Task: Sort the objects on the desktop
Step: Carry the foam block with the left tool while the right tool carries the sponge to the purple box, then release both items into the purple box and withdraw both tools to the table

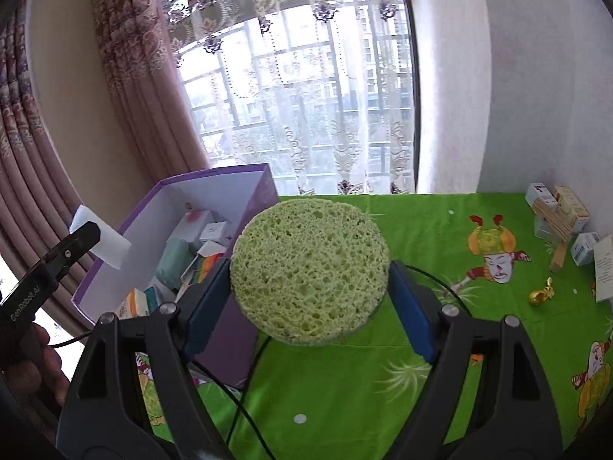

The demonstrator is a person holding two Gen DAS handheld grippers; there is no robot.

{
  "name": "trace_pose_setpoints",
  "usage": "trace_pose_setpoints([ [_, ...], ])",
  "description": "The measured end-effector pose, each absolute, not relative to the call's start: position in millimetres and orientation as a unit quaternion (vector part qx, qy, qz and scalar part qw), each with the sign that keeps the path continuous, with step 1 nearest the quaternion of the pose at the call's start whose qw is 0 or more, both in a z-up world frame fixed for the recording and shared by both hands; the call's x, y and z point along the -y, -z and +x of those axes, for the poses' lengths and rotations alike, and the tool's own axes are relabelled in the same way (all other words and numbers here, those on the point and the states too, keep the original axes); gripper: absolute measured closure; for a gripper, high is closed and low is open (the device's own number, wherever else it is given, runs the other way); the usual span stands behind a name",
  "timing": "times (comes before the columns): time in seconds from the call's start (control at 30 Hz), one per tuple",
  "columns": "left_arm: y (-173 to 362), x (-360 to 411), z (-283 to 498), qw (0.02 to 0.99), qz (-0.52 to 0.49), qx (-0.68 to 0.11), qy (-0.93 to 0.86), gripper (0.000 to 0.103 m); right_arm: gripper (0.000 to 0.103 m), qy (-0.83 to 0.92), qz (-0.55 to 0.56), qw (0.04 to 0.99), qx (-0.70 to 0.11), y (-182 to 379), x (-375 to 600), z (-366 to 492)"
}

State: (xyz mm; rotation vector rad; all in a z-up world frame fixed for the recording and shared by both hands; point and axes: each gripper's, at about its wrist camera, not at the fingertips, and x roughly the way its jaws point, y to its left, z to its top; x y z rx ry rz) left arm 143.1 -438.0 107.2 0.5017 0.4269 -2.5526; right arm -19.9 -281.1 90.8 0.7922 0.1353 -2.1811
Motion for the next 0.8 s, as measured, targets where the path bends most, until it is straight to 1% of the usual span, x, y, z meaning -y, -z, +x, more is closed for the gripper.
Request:
trace_pose_setpoints([
  [0.23,-105,462,162,0.292,0.183,-0.171,0.923,0.063,0.02,0.824,0.313,0.463,-0.09,-86,342,1],
  [0.43,-104,473,170,0.3,0.187,-0.176,0.919,0.06,0.02,0.791,0.328,0.503,-0.117,-68,377,5],
  [0.5,-104,474,170,0.302,0.186,-0.181,0.917,0.048,0.02,0.781,0.334,0.514,-0.119,-65,381,5],
  [0.53,-104,474,171,0.303,0.186,-0.182,0.917,0.045,0.018,0.783,0.333,0.512,-0.122,-64,382,5],
  [0.57,-104,473,171,0.304,0.186,-0.181,0.917,0.04,0.012,0.781,0.331,0.515,-0.123,-63,379,4],
  [0.6,-104,472,171,0.304,0.186,-0.179,0.917,0.037,0.005,0.781,0.329,0.518,-0.118,-63,375,4],
  [0.63,-104,471,171,0.304,0.186,-0.178,0.917,0.036,0.003,0.784,0.329,0.515,-0.113,-63,370,2],
  [0.7,-105,470,169,0.301,0.185,-0.178,0.918,0.032,0.001,0.788,0.33,0.51,-0.104,-67,361,1],
  [0.8,-104,464,164,0.293,0.185,-0.178,0.921,0.029,0.001,0.797,0.333,0.496,-0.085,-69,346,-5],
])
